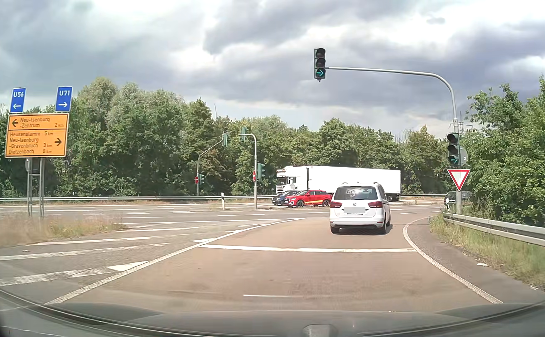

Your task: Follow the waypoints while adhering to traffic rules and regulations

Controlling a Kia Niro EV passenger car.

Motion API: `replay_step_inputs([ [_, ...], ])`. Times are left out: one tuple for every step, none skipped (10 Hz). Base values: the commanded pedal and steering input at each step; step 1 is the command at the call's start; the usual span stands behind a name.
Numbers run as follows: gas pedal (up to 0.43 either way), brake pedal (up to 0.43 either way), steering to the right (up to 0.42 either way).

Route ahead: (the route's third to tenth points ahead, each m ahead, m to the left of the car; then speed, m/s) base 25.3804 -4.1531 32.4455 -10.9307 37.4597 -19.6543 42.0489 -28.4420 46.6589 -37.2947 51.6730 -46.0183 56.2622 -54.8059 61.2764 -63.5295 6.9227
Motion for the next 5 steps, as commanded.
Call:
replay_step_inputs([
  [0.118,0.037,0.071],
  [0.118,0.037,0.071],
  [0.098,0.037,0.073],
  [0.098,0.037,0.074],
  [0.087,0.037,0.076],
])
